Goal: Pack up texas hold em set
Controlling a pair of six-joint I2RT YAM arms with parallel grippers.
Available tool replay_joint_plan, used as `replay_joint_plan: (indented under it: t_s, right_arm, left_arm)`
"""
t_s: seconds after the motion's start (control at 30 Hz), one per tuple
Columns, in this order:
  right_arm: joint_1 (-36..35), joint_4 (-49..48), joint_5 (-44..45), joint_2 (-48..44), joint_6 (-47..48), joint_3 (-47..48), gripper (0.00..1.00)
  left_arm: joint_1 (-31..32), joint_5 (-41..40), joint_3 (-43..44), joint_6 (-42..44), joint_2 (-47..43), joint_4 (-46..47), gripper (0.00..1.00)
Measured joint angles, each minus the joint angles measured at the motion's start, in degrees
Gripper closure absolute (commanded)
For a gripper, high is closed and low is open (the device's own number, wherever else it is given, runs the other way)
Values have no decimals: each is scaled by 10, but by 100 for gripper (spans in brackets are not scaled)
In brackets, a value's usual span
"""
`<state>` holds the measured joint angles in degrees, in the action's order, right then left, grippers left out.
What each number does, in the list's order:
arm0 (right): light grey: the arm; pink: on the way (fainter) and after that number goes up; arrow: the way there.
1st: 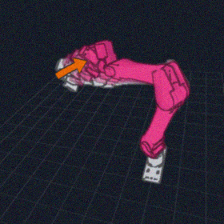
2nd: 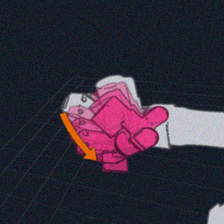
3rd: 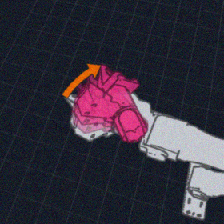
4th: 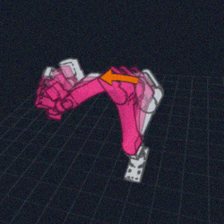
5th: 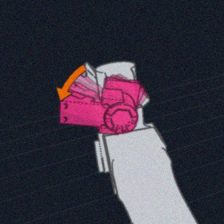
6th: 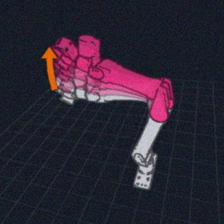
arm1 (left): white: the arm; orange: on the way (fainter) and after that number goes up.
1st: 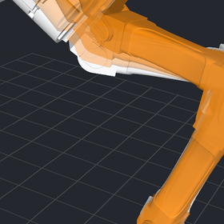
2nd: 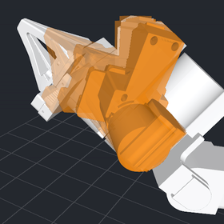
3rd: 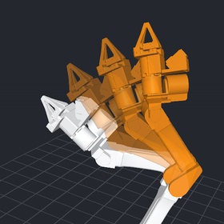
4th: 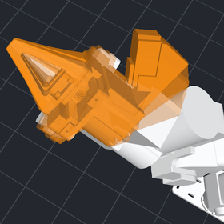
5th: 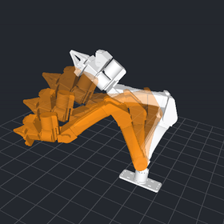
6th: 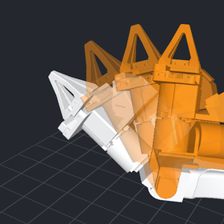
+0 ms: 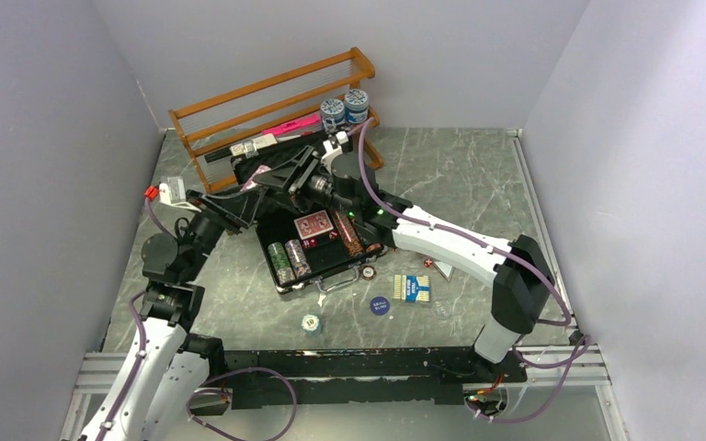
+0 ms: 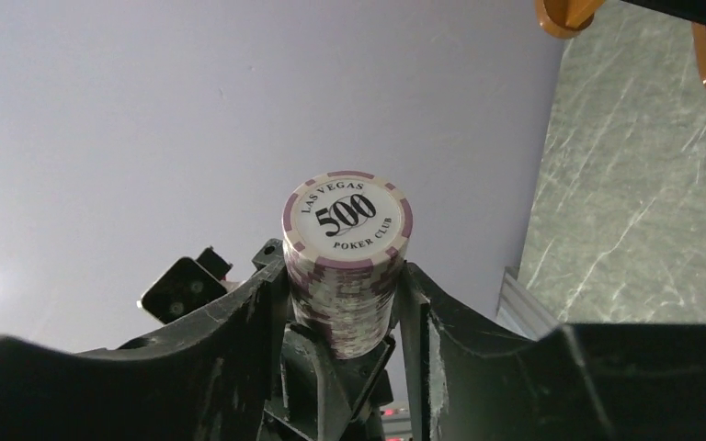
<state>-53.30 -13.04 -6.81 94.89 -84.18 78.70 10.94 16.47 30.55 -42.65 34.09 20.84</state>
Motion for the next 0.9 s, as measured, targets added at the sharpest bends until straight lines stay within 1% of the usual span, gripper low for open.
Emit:
replay_joint_plan:
  t_s: [0.1,0.17,0.2,0.27,0.3,0.37,0.43,0.53,0.67,0.77,0.87,0.9]
  right_arm:
    - [-1,25,1,19,24,37,63]
    - [-2,38,1,28,37,56,69]
    - [-2,44,1,31,43,64,73]
    - [-3,55,1,35,53,76,76]
    - [-4,60,3,36,59,79,77]
    - [-5,77,9,37,76,85,78]
    - [-5,102,21,41,99,95,78]
    - [-5,163,44,45,151,114,78]
    - [-4,238,71,45,222,136,79]
    - [-3,286,84,52,275,155,80]
    - [-3,323,89,73,320,180,82]
    - [-3,331,89,80,334,183,83]
  left_arm:
    - [-3,-14,0,-5,-1,3,80]
    - [-4,-23,0,-7,-3,5,72]
    - [-4,-27,0,-8,-3,5,65]
    - [-5,-33,0,-11,-5,3,45]
    - [-5,-35,0,-12,-7,-2,37]
    - [-4,-39,5,-16,-14,-36,26]
    - [-2,-45,17,-14,-24,-87,20]
    - [0,-70,48,0,-49,-175,17]
    - [0,-84,93,31,-79,-268,16]
    - [0,-95,135,58,-80,-329,16]
    - [0,-128,159,76,-80,-381,15]
    - [0,-152,167,81,-80,-404,15]
